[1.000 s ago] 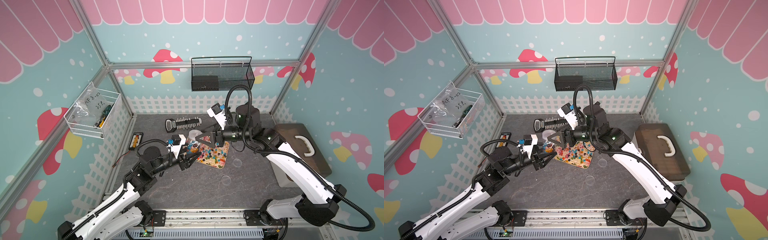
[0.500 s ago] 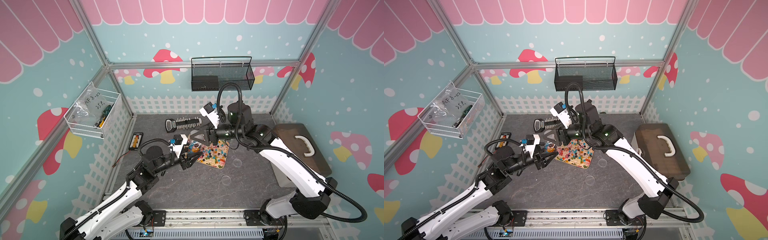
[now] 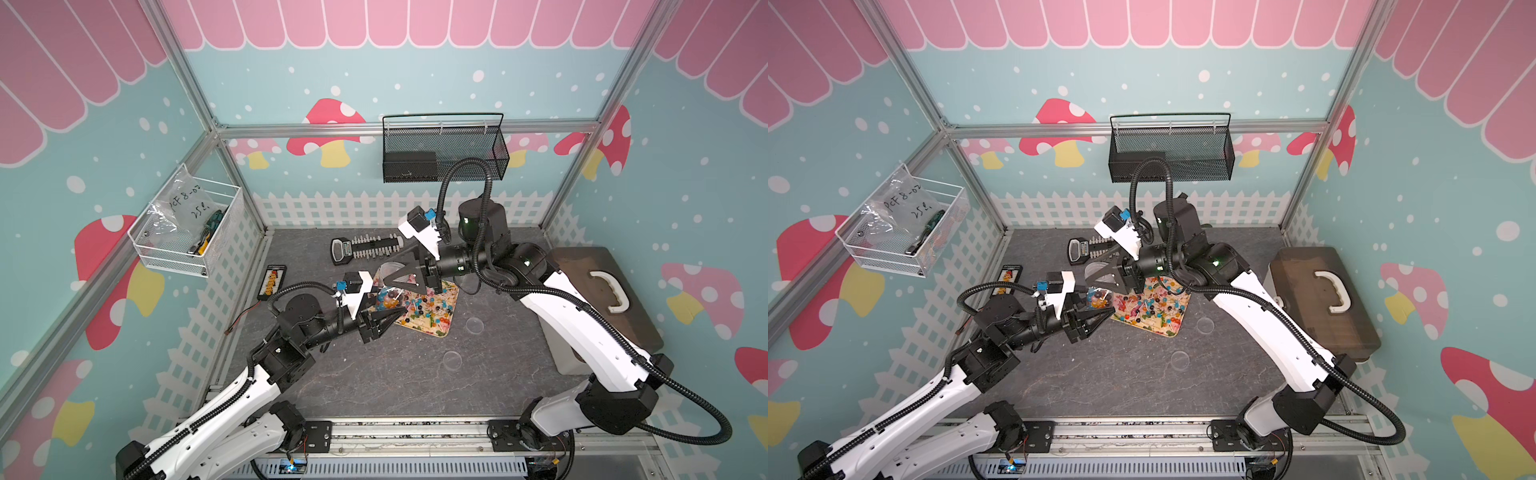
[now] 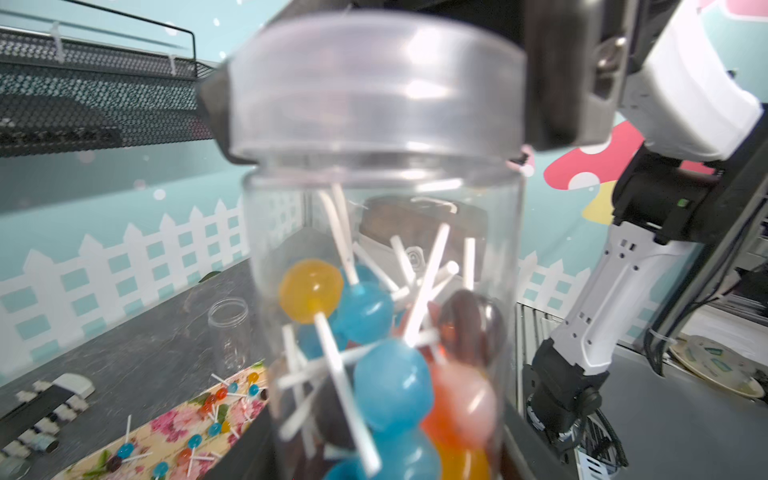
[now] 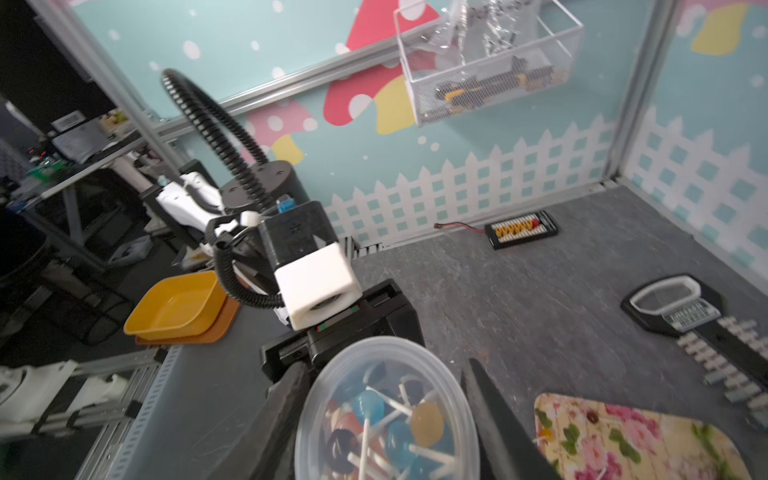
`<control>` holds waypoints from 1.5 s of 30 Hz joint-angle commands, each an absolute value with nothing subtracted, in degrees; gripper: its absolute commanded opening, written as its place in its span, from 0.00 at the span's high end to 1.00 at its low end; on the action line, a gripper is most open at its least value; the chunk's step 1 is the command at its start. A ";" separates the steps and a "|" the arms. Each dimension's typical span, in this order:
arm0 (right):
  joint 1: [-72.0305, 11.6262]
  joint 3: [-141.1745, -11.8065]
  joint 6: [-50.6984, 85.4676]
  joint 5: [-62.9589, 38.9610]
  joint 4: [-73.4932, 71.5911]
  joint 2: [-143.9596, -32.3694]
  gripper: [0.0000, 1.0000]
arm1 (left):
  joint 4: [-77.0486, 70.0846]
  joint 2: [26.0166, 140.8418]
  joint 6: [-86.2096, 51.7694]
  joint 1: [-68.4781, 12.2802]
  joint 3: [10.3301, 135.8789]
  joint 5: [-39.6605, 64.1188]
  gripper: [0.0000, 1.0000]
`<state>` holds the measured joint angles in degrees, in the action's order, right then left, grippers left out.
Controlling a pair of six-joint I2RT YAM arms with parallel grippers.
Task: Pour the candies out of the jar
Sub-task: Unscrew the lid from the jar.
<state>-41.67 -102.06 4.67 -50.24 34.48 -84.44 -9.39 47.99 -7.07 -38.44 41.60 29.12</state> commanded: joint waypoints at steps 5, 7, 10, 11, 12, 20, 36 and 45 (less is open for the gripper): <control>-41.31 -104.12 -6.25 -65.04 31.68 -83.37 0.60 | -8.90 47.82 -10.33 -38.37 44.06 33.88 0.42; -41.31 -103.43 -6.07 -64.33 31.73 -83.04 0.60 | -8.98 47.59 -10.15 -38.32 43.71 33.37 0.42; -41.31 -102.61 -5.81 -63.60 31.88 -82.34 0.59 | -8.81 47.55 -9.80 -38.32 43.68 33.05 0.42; -41.31 -102.42 -5.72 -62.96 32.12 -82.17 0.56 | -8.83 47.55 -9.69 -38.32 43.81 32.96 0.42; -41.31 -102.32 -5.28 -62.08 32.25 -82.01 0.51 | -8.75 47.55 -9.67 -38.32 43.77 32.83 0.42; -41.30 -98.84 3.66 -53.90 28.67 -78.80 0.14 | -7.61 47.02 -8.39 -38.33 43.11 30.44 0.41; -41.40 -85.07 26.44 -32.10 18.01 -68.62 0.16 | -7.01 46.97 -4.81 -38.37 42.01 23.65 0.41; -41.96 -83.50 30.93 -31.30 16.58 -69.08 0.20 | -5.99 48.05 -3.91 -38.32 42.19 22.87 0.41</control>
